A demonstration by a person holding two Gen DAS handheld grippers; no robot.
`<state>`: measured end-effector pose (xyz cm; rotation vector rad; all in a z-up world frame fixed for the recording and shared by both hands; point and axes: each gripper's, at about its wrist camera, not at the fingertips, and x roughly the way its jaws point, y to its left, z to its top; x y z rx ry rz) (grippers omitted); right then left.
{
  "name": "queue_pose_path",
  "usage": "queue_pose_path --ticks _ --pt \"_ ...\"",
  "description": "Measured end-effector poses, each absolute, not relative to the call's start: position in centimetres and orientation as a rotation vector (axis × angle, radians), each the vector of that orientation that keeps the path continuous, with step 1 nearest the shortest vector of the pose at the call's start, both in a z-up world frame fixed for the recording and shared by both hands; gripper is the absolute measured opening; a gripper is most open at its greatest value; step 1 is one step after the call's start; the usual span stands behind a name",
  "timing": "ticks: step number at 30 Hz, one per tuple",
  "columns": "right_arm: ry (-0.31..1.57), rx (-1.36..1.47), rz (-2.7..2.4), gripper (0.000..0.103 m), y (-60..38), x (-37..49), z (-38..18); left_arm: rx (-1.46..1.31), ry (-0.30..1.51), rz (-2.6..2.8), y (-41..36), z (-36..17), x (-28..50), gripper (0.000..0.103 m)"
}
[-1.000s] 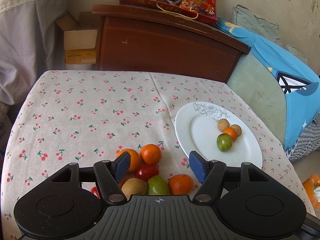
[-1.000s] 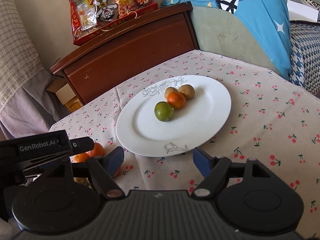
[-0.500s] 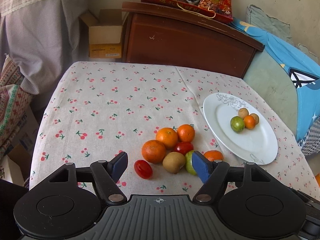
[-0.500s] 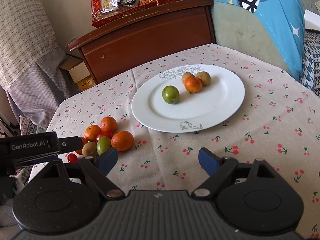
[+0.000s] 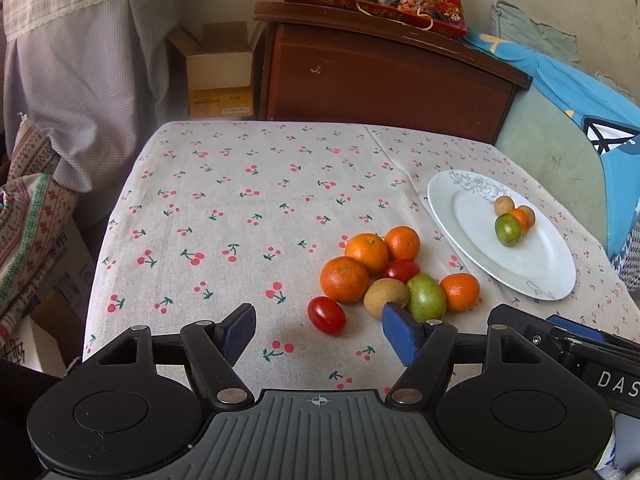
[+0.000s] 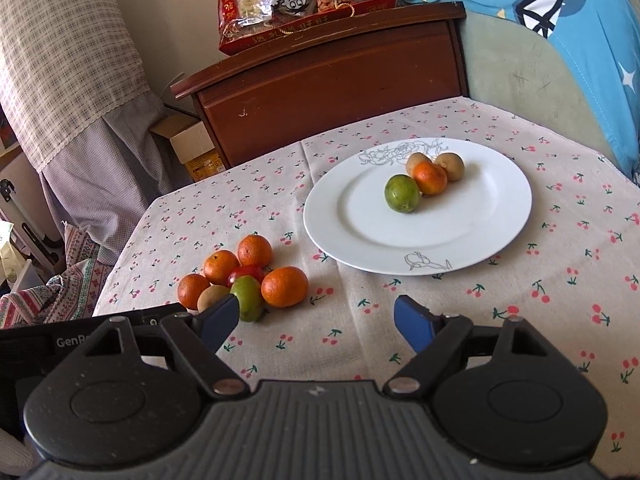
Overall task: Organize fruits
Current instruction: 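Grasp a red cherry tomato with the left tool while the right tool grasps a tangerine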
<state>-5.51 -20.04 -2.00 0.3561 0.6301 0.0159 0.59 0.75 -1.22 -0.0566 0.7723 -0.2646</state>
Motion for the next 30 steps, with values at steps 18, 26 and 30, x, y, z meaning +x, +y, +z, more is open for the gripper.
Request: queue_pose_path --ticks 18,26,30 --pt "0.625 0.356 0.071 0.042 -18.9 -3.1 -3.0 -0.009 0.747 -0.273 -0.3 -2.5 1.2 0.047" --pt "0.630 0.365 0.077 0.032 -18.8 -2.7 -3.3 0.020 0.737 -0.301 -0.9 -2.6 1.0 0.041" --pt "0.630 0.369 0.075 0.032 -18.7 -2.8 -3.3 0.018 0.730 -0.302 -0.9 -2.7 1.0 0.032"
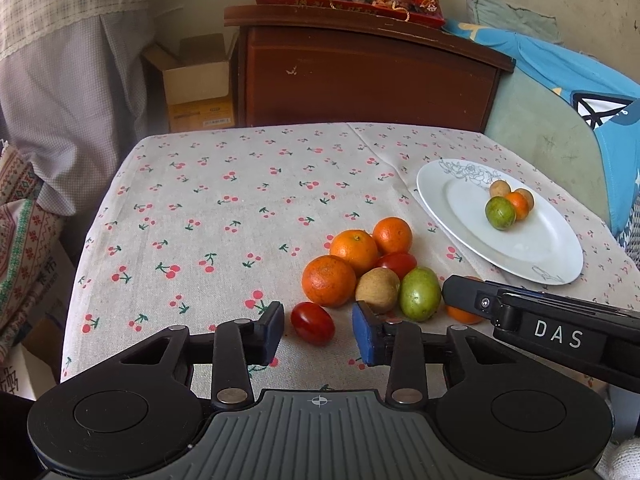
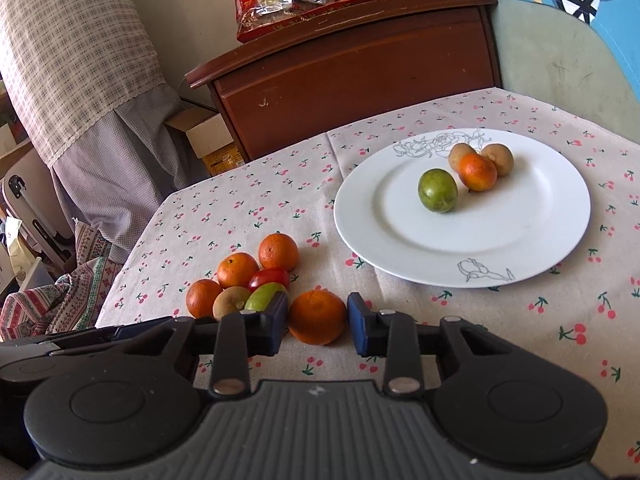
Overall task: Organize fruits
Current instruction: 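Grasp a red cherry tomato with the left tool while the right tool grasps a tangerine, then carry the tomato and tangerine onto the plate and open both tools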
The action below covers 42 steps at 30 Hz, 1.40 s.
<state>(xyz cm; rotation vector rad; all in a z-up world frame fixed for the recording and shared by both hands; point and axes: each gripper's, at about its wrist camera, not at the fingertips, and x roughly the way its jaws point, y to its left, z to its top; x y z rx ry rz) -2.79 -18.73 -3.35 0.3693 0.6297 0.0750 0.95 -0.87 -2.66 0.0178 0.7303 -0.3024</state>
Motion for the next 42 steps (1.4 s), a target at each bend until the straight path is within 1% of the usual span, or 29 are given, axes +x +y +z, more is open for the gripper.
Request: queue_pose_path --ticks 3,6,28,42 --pt "0.630 0.367 0.071 0.032 -18.7 -2.8 -3.3 0.025 0.727 -0.311 -1.0 -2.7 0.8 0.023" --pt "0.630 0.369 0.065 0.032 -18.8 -2.8 -3.3 0.029 0.725 -0.306 -1.0 -2.7 0.7 0.019" --pt "0.609 0.353 0.058 0.032 -18.9 -4.6 -1.9 0.009 0.698 -0.311 -0.6 -1.2 -0.3 0.018" --pt "0.545 0.376 0.010 0.032 -20.9 -6.0 -0.1 0.006 0.660 -0.360 -2.0 0.4 -1.3 0.018"
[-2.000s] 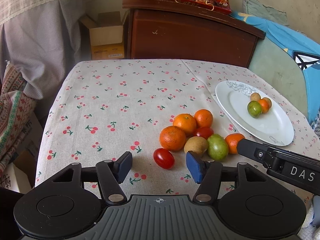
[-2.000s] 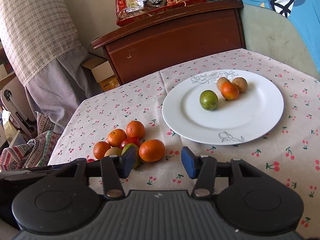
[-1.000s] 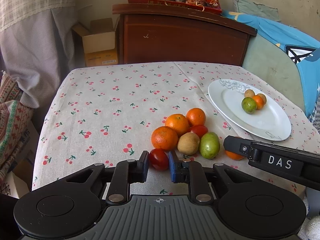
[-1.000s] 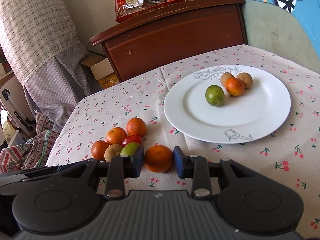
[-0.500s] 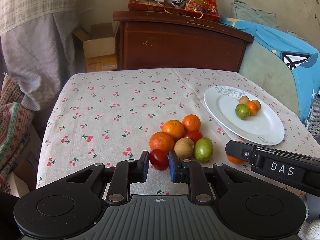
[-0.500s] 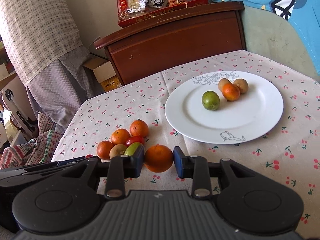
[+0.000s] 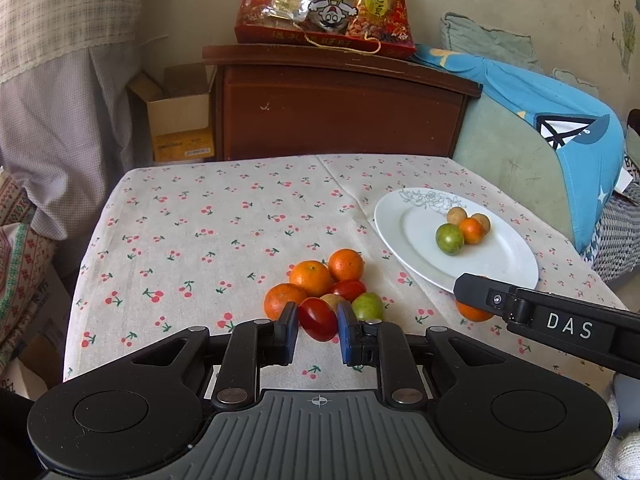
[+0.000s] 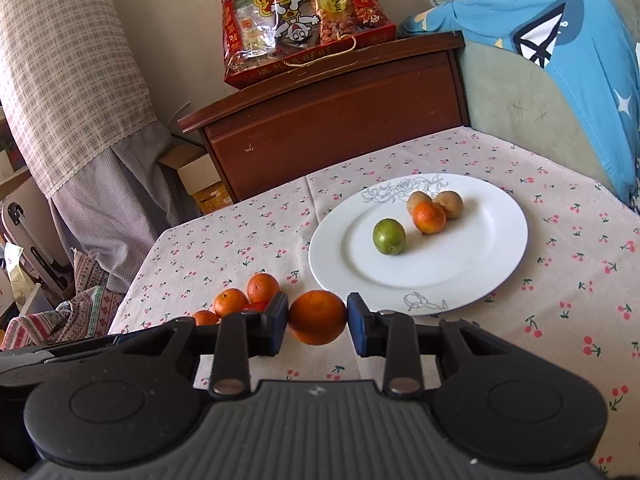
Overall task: Organize fruits
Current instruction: 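Carry the tomato and tangerine onto the plate and open both tools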
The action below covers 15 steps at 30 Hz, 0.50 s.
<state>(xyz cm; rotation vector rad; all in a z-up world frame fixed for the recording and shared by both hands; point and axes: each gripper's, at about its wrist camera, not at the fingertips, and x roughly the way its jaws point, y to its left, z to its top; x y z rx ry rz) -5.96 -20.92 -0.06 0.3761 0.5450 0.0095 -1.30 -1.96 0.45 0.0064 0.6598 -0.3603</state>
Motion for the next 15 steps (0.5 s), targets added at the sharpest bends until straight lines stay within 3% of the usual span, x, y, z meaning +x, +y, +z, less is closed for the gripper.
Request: queue_pose_path --ticks 15 --pt "0.489 0.459 -0.097 0.032 -24.8 -5.8 0.3 -0.037 0.630 -0.487 -5.4 2.1 0.4 0.019"
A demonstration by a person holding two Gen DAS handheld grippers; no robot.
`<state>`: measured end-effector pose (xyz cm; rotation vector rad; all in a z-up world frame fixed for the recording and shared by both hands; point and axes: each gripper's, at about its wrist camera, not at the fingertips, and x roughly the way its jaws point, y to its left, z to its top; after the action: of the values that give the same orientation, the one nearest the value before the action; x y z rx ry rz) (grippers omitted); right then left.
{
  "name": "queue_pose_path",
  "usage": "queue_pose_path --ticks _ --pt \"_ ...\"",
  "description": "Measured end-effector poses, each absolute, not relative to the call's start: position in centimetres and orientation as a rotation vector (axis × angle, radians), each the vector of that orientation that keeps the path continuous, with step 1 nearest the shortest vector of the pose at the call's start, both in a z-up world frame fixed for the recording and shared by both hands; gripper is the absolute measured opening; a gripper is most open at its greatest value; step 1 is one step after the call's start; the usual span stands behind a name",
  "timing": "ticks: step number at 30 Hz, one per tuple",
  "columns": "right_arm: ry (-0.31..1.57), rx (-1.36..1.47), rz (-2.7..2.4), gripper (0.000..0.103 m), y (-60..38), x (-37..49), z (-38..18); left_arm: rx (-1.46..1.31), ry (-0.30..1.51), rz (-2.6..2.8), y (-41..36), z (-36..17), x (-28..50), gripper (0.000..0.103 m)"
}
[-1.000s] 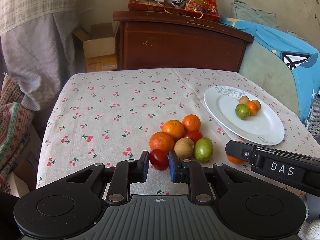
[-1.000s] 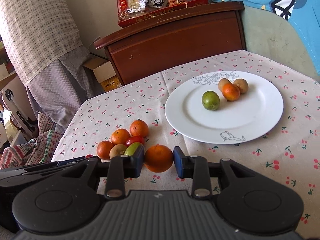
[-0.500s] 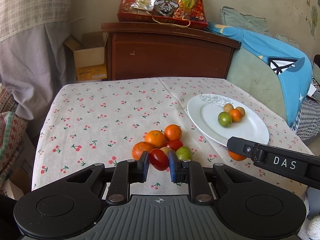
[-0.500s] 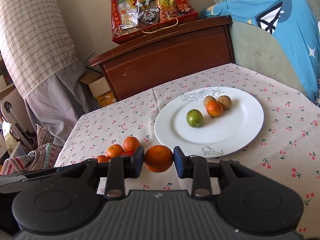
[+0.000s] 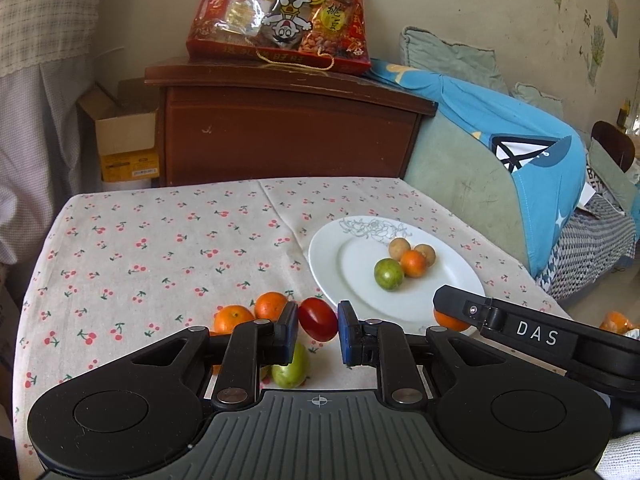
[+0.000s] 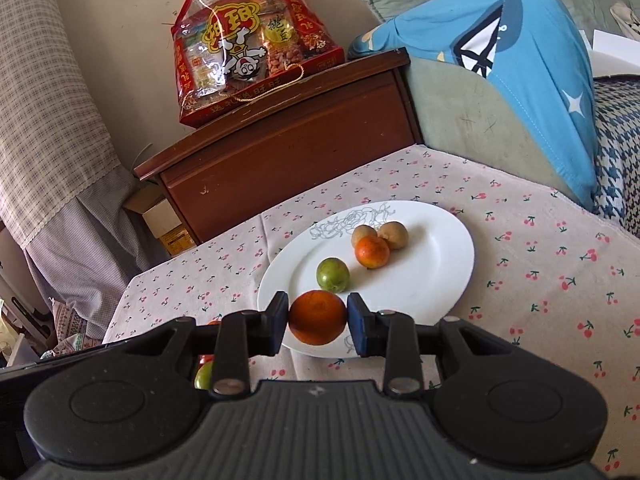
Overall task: Organize fruits
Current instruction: 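Carry the tomato and tangerine onto the plate and open both tools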
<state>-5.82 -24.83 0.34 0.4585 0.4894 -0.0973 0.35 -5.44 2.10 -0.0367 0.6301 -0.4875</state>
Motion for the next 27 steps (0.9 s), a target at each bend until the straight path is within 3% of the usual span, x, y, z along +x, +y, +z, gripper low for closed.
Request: queue_pose_path --ticks 27 --pt "0.516 0.567 -0.207 0.035 -27.6 -3.8 -2.1 -0.035 0.695 -0.574 -11.2 -0.7 5.3 0.021"
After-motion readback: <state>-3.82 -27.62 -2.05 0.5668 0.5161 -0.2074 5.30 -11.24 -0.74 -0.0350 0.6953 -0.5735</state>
